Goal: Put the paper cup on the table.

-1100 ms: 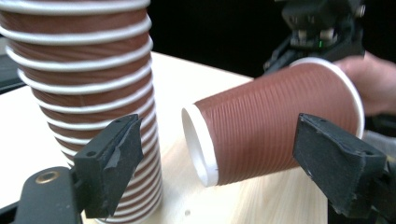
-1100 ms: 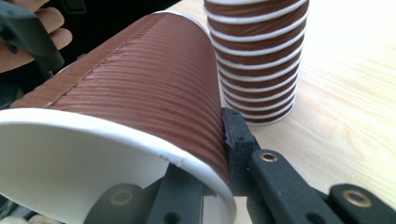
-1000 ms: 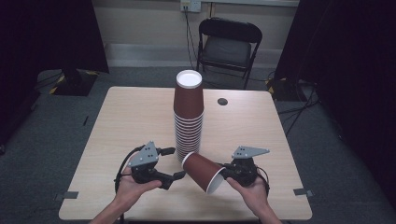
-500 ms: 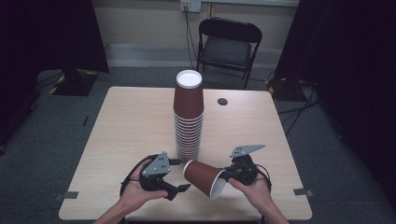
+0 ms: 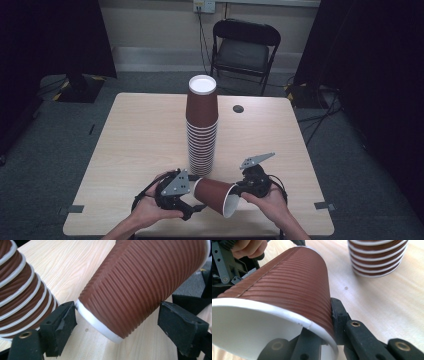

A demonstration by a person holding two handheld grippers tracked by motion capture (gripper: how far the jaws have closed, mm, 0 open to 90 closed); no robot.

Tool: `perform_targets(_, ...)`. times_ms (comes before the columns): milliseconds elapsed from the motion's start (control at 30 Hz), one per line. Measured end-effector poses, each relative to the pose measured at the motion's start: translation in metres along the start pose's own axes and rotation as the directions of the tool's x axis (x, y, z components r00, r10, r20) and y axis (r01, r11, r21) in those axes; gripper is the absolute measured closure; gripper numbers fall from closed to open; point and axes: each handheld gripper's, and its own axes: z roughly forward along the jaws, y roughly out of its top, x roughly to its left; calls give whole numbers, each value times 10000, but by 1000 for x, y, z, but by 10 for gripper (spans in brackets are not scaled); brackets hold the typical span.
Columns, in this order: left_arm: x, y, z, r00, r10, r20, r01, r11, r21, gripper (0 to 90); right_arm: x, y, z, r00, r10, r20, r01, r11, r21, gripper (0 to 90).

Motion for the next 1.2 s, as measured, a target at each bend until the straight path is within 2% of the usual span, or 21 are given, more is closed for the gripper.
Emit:
perform_targets(100, -3, 0, 2, 9982, 597, 50, -597, 9982, -7, 152, -1, 0, 4, 9999, 80, -120, -76, 9993, 369, 861)
perform_targets(133, -3, 0, 2, 9982, 597, 50, -597, 9982, -7, 156, -1, 0, 4, 9999, 85, -112, -80, 9990, 437, 862)
perform_targets(167, -5, 1, 4, 9954, 954, 130, -955, 9954, 59, 154, -1, 0, 4, 9998, 121, -141, -113, 9985, 527, 861)
perform_targets(200, -5, 1, 4, 9954, 954, 130, -955, 9954, 59, 153, -1, 0, 4, 9998, 121, -141, -113, 9985, 527, 861)
perform_targets(233, -6, 2, 6, 9911, 1300, 274, -1299, 9915, -57, 162, -2, -1, 5, 9998, 163, -144, -153, 9979, 635, 862)
perform_targets(267, -6, 2, 6, 9911, 1300, 274, -1299, 9915, -57, 155, -2, -1, 5, 9998, 163, -144, -153, 9979, 635, 862)
perform_targets(333, -9, 6, 11, 9868, 1533, 527, -1541, 9880, 116, 136, 0, 1, 5, 9994, 221, -252, -200, 9966, 800, 862)
perform_targets(533, -16, 12, 22, 9806, 1867, 601, -1895, 9808, 451, 89, 3, 8, 6, 9990, 268, -354, -228, 9938, 1087, 864)
perform_targets(567, -16, 13, 25, 9767, 2051, 641, -2083, 9768, 495, 82, 3, 9, 7, 9988, 312, -380, -267, 9933, 1122, 864)
perform_targets(667, -18, 16, 29, 9738, 2170, 676, -2210, 9735, 589, 86, 3, 10, 8, 9981, 450, -417, -395, 9915, 1237, 865)
perform_targets(700, -20, 20, 32, 9694, 2372, 630, -2409, 9686, 609, 87, 3, 12, 9, 9972, 570, -487, -497, 9889, 1397, 865)
perform_targets(733, -20, 20, 32, 9694, 2372, 630, -2409, 9686, 609, 84, 3, 12, 9, 9972, 570, -487, -497, 9889, 1397, 865)
perform_targets(767, -22, 24, 34, 9655, 2537, 584, -2565, 9653, 486, 84, 1, 13, 10, 9954, 761, -578, -672, 9875, 1429, 865)
perform_targets(800, -22, 24, 34, 9655, 2537, 584, -2565, 9653, 486, 87, 1, 14, 10, 9949, 825, -578, -730, 9860, 1502, 865)
perform_targets(833, -24, 27, 36, 9614, 2681, 615, -2712, 9613, 481, 87, 2, 15, 10, 9945, 869, -584, -772, 9853, 1521, 865)
perform_targets(867, -25, 27, 38, 9613, 2691, 590, -2718, 9613, 456, 91, 2, 16, 11, 9948, 865, -529, -768, 9836, 1631, 865)
perform_targets(900, -26, 28, 38, 9564, 2857, 601, -2887, 9562, 491, 89, 3, 16, 11, 9947, 897, -494, -804, 9828, 1665, 865)
perform_targets(933, -26, 28, 38, 9564, 2857, 601, -2887, 9562, 491, 92, 3, 17, 12, 9949, 897, -466, -805, 9820, 1711, 865)
perform_targets(1033, -32, 31, 38, 9457, 3214, 492, -3232, 9457, 342, 89, 7, 19, 13, 9955, 863, -379, -778, 9794, 1866, 865)
perform_targets(1100, -32, 31, 38, 9469, 3182, 461, -3195, 9473, 242, 87, 8, 19, 14, 9951, 908, -392, -818, 9787, 1884, 865)
perform_targets(1200, -32, 32, 37, 9404, 3374, 434, -3382, 9410, 131, 83, 10, 22, 15, 9943, 998, -373, -905, 9758, 1991, 865)
